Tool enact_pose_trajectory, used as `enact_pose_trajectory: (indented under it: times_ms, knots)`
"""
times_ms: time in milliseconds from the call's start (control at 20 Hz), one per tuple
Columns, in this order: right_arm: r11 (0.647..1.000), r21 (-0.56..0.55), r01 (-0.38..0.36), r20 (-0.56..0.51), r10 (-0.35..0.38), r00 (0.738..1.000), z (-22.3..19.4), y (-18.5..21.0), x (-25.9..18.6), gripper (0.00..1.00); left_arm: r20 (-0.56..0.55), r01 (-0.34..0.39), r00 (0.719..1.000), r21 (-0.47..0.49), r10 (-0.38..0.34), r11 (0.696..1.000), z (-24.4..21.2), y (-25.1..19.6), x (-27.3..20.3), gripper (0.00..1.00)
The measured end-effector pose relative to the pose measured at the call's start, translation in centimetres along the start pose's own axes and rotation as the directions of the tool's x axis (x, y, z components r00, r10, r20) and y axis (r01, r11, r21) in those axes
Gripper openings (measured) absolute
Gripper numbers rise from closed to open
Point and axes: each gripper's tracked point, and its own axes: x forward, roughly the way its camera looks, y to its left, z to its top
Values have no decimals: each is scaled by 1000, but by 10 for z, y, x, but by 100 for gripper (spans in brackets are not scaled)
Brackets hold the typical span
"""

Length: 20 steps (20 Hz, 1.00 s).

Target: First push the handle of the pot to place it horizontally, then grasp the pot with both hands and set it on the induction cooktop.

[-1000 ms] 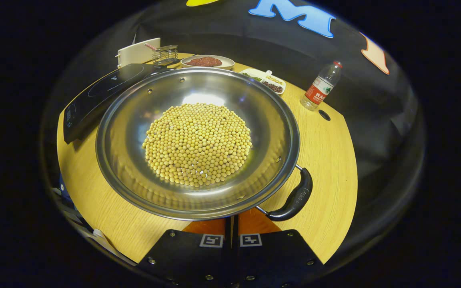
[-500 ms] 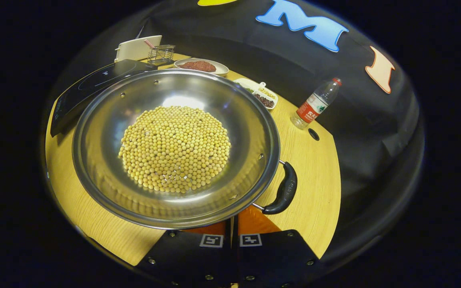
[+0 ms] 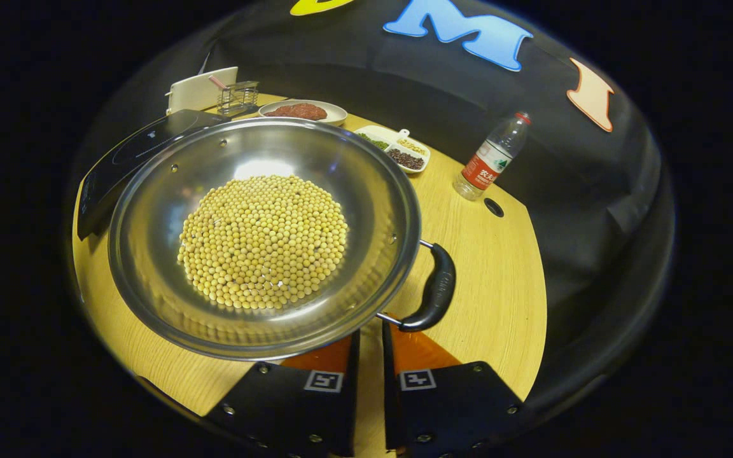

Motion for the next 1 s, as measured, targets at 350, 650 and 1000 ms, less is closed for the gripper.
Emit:
enact_pose_trajectory:
  times_ms: [350, 650, 1000]
  knots:
    - [996, 77, 48, 114, -57, 992, 8, -32, -41, 98, -29, 87, 996, 12, -87, 996, -21, -58, 23, 97]
    - [966, 257, 12, 227, -72, 971, 43, -41, -71, 98, -132, 181, 974, -42, -185, 983, -56, -90, 50, 97]
    - [910, 415, -20, 201, -70, 977, 53, -33, -68, 98, -299, 299, 902, -87, -311, 950, -118, -112, 82, 98]
